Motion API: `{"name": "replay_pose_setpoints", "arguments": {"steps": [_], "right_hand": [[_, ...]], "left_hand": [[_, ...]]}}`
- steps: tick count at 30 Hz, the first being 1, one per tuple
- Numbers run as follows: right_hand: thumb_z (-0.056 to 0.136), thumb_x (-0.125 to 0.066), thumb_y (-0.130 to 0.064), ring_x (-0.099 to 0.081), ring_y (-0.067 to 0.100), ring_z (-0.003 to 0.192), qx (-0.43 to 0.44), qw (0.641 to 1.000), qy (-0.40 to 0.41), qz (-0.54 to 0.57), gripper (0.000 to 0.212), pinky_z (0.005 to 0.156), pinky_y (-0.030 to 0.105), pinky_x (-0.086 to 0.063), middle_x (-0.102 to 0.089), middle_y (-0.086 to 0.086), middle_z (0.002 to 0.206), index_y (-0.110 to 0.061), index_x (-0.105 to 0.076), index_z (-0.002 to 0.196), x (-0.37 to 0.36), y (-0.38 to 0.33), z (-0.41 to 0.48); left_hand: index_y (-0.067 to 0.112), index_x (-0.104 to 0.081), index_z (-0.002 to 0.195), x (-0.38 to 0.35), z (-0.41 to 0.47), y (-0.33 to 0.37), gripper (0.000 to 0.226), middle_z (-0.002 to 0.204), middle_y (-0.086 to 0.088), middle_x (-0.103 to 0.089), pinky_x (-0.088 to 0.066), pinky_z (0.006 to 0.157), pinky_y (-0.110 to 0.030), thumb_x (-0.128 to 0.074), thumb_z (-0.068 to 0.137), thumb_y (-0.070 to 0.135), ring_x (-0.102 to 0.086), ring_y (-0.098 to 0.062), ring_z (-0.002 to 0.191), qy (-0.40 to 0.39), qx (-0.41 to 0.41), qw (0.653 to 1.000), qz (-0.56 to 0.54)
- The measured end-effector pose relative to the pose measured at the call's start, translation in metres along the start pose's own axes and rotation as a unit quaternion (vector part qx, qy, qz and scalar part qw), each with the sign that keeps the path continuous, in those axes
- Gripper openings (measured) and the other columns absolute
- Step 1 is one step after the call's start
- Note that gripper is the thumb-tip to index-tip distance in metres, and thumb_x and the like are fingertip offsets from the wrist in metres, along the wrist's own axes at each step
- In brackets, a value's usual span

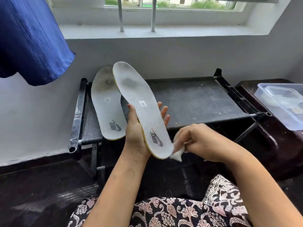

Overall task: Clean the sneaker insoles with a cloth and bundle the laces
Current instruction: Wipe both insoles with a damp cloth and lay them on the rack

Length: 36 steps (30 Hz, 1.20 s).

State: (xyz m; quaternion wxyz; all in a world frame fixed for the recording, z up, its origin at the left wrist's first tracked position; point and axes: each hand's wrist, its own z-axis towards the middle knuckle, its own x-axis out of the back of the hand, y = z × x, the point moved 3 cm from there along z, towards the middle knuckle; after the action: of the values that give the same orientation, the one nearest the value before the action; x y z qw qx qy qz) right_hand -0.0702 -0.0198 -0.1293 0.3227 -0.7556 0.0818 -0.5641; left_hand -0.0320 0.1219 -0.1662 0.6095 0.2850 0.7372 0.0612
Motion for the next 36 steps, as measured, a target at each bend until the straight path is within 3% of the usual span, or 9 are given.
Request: {"name": "replay_pose_setpoints", "arguments": {"steps": [3, 8, 11, 15, 21, 26, 30, 33, 36], "right_hand": [[0.073, -0.058, 0.012, -0.065, 0.015, 0.093, -0.105, 0.978, 0.105, -0.15, 0.039, 0.086, 0.02, -0.05, -0.07, -0.004, 0.093, -0.022, -0.077, 0.082, 0.014, 0.03, -0.005], [0.079, -0.067, 0.006, -0.061, 0.007, 0.083, -0.015, 0.931, 0.364, 0.004, 0.024, 0.075, 0.002, -0.042, -0.067, -0.005, 0.091, -0.014, -0.075, 0.088, 0.032, 0.007, -0.012], [0.077, -0.072, 0.001, -0.066, 0.005, 0.084, 0.07, 0.936, 0.309, 0.153, 0.025, 0.073, 0.013, -0.05, -0.068, -0.009, 0.091, -0.021, -0.074, 0.088, 0.021, -0.019, -0.008], [0.073, -0.075, 0.001, -0.063, 0.005, 0.082, 0.102, 0.966, 0.226, 0.071, 0.023, 0.071, 0.013, -0.047, -0.068, -0.009, 0.085, -0.018, -0.076, 0.085, -0.001, -0.029, 0.001], [0.08, -0.06, 0.001, -0.052, 0.001, 0.084, 0.025, 0.899, 0.435, -0.032, 0.021, 0.076, 0.004, -0.039, -0.066, 0.001, 0.092, -0.01, -0.073, 0.092, 0.021, 0.001, 0.009], [0.077, -0.056, 0.008, -0.058, 0.006, 0.087, 0.008, 0.893, 0.45, 0.007, 0.028, 0.076, 0.002, -0.04, -0.067, 0.0, 0.092, -0.011, -0.073, 0.09, 0.024, 0.006, 0.005], [0.071, -0.059, 0.0, -0.061, 0.009, 0.087, 0.1, 0.92, 0.38, -0.01, 0.026, 0.085, 0.022, -0.048, -0.067, 0.0, 0.09, -0.011, -0.073, 0.09, 0.003, -0.02, 0.007], [0.074, -0.055, -0.01, -0.066, 0.017, 0.086, 0.082, 0.908, 0.407, -0.051, 0.025, 0.079, 0.049, -0.05, -0.069, -0.004, 0.091, -0.017, -0.073, 0.09, 0.008, -0.012, 0.008], [0.076, -0.059, -0.004, -0.066, 0.021, 0.089, 0.022, 0.885, 0.462, -0.058, 0.025, 0.078, 0.054, -0.05, -0.07, -0.001, 0.095, -0.016, -0.073, 0.092, 0.025, 0.01, 0.009]], "left_hand": [[0.01, -0.055, 0.125, -0.005, -0.002, 0.002, 0.068, 0.126, -0.014, -0.06, -0.048, 0.095, -0.04, -0.031, 0.091, 0.063, -0.064, -0.026, 0.1, -0.017, 0.006, 1.0, -0.008], [0.012, -0.052, 0.131, -0.002, -0.002, -0.006, 0.068, 0.132, -0.015, -0.056, -0.046, 0.096, -0.042, -0.029, 0.091, 0.063, -0.062, -0.027, 0.105, -0.007, 0.022, 1.0, 0.022], [0.006, -0.053, 0.126, -0.004, -0.003, -0.012, 0.071, 0.125, -0.016, -0.06, -0.044, 0.1, -0.044, -0.03, 0.091, 0.064, -0.061, -0.029, 0.107, -0.017, 0.049, 0.998, 0.028], [0.001, -0.061, 0.116, -0.008, -0.007, -0.016, 0.078, 0.113, -0.017, -0.065, -0.052, 0.09, -0.037, -0.029, 0.089, 0.067, -0.063, -0.026, 0.107, -0.051, 0.089, 0.993, 0.058], [0.012, -0.062, 0.118, -0.015, -0.014, -0.04, 0.064, 0.094, -0.008, -0.071, -0.057, 0.079, -0.038, -0.039, 0.082, 0.06, -0.069, -0.019, 0.084, -0.103, 0.155, 0.971, 0.147], [0.021, -0.075, 0.093, -0.01, -0.014, -0.042, 0.049, 0.091, -0.007, -0.072, -0.057, 0.071, -0.043, -0.038, 0.091, 0.053, -0.071, -0.023, 0.078, -0.087, 0.163, 0.963, 0.196], [0.02, -0.065, 0.098, 0.0, -0.004, -0.033, 0.036, 0.094, 0.0, -0.062, -0.055, 0.065, -0.02, -0.044, 0.092, 0.049, -0.067, -0.003, 0.072, -0.06, 0.137, 0.957, 0.248], [0.022, -0.073, 0.084, -0.004, -0.011, -0.034, 0.046, 0.073, -0.007, -0.066, -0.053, 0.051, -0.029, -0.038, 0.097, 0.049, -0.064, -0.018, 0.058, -0.095, 0.148, 0.948, 0.266], [0.012, -0.062, 0.115, -0.007, -0.017, -0.041, 0.057, 0.087, -0.013, -0.067, -0.047, 0.049, -0.028, -0.03, 0.095, 0.055, -0.06, -0.023, 0.062, -0.138, 0.173, 0.93, 0.294]]}}
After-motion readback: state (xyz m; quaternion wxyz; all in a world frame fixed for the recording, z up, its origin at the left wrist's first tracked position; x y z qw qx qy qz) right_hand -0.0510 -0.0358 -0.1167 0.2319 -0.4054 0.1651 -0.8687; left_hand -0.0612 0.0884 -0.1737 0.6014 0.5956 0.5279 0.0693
